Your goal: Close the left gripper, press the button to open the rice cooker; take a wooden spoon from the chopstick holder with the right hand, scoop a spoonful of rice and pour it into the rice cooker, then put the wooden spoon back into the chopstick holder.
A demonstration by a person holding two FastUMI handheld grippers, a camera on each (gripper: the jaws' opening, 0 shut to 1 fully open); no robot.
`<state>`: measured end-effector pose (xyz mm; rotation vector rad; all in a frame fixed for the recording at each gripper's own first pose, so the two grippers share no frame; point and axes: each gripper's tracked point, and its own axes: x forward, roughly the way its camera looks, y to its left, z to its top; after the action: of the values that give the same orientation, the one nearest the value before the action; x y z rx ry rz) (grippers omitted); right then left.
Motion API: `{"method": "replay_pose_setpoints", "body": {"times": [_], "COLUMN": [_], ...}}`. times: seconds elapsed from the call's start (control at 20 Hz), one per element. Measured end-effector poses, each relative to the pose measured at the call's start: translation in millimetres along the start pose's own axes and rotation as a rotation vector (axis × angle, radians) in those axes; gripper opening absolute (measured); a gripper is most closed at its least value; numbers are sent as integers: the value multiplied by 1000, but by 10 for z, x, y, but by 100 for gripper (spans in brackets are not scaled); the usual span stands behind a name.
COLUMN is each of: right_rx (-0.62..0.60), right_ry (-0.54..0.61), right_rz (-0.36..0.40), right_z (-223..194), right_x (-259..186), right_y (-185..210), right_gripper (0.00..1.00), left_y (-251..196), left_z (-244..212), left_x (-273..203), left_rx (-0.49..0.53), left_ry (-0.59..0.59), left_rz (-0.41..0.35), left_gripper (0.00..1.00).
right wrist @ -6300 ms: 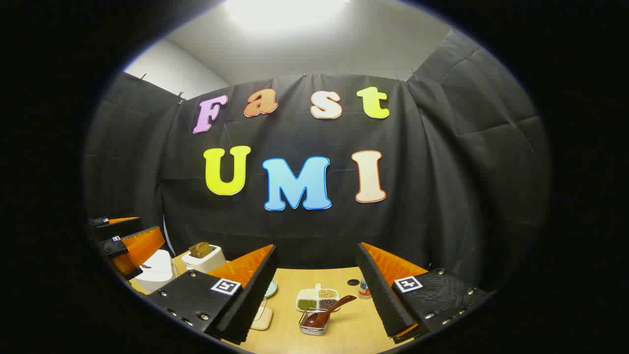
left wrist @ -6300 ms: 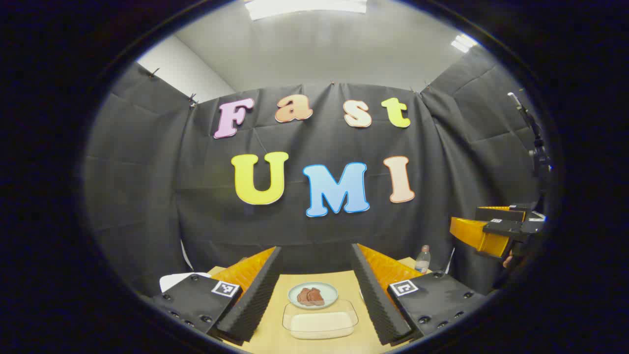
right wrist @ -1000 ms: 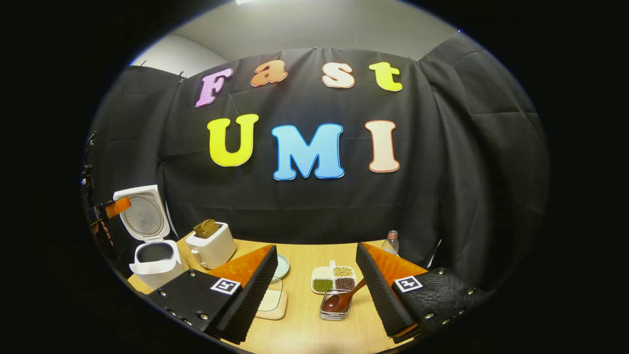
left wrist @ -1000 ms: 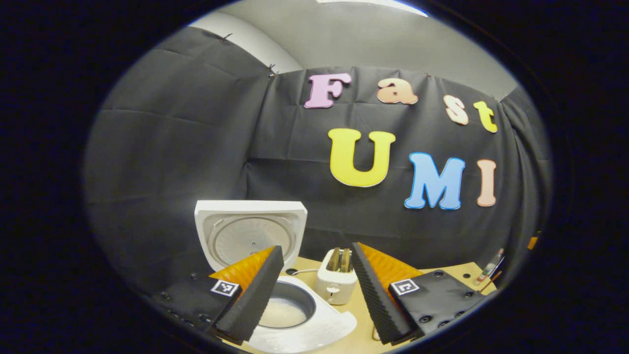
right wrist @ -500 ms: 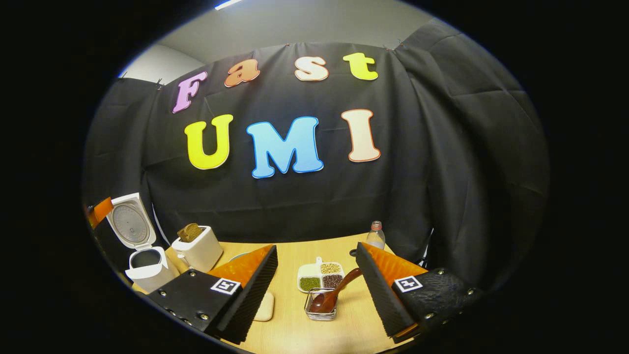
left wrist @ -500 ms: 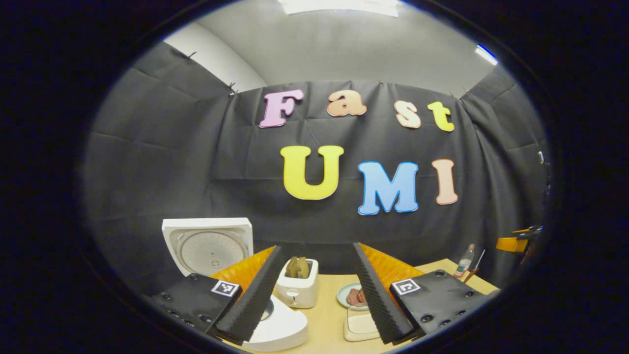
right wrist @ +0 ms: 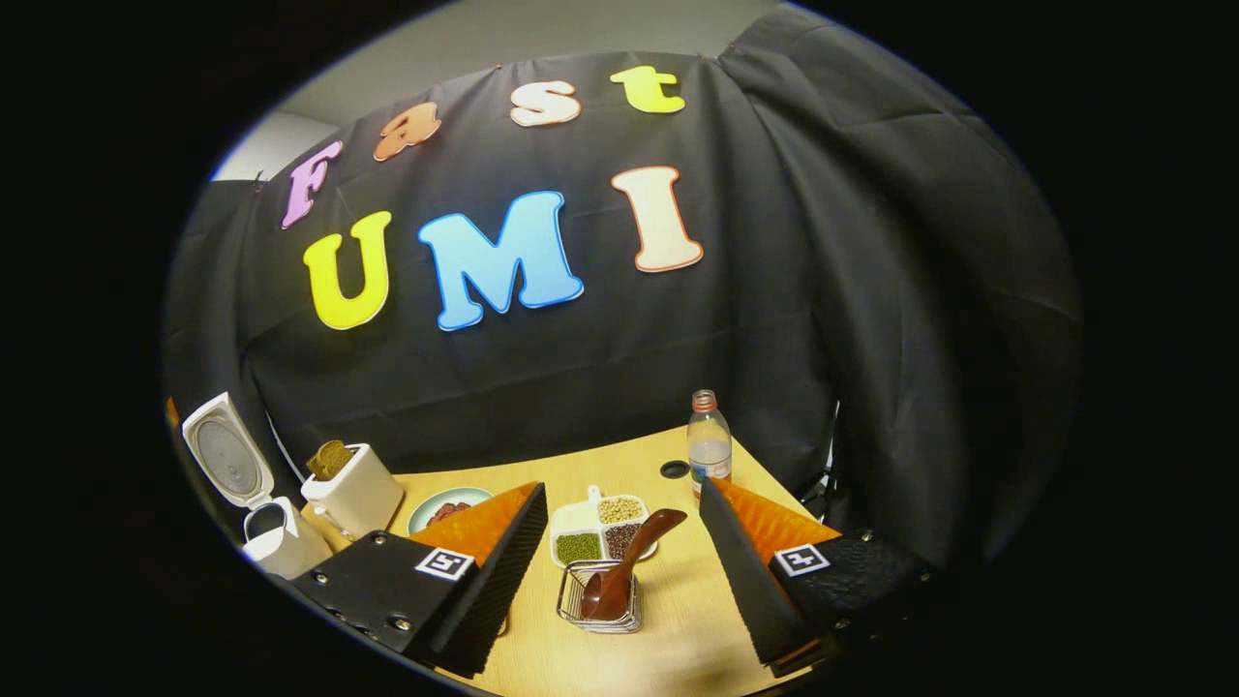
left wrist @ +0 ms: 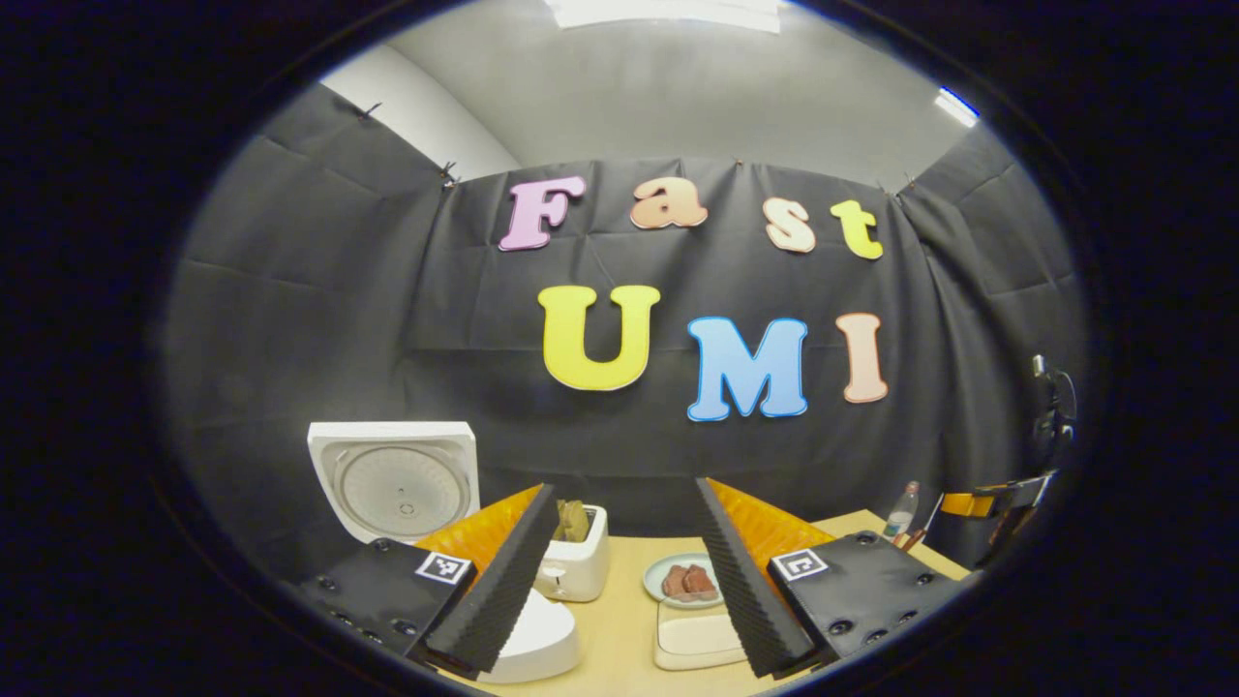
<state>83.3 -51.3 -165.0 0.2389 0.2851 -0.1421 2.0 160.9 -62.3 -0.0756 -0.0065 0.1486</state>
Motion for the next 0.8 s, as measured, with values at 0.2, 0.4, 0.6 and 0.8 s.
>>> {"method": "replay_pose_setpoints", "body": {"times": [0.2,0.4,0.6,0.8], "right_rx": [97,131,169,209], "right_ry": [110,185,230,265], "right_rz": [-33,-43,-31,-37], "right_z": [-393,-711,-871,-982], "right_x": [415,682,899,1105], "right_y": [-184,-249,-262,-299], "right_gripper": [88,87,82,79], "left_y": [30,66,93,131], "left_z": [-112,-181,-233,-282], "left_x": [-21,-37,-38,-77], "left_rx": [1,0,4,10], "left_ry": [30,56,77,95], "left_rz": [17,32,47,57], "left_gripper": [97,97,97,96]}}
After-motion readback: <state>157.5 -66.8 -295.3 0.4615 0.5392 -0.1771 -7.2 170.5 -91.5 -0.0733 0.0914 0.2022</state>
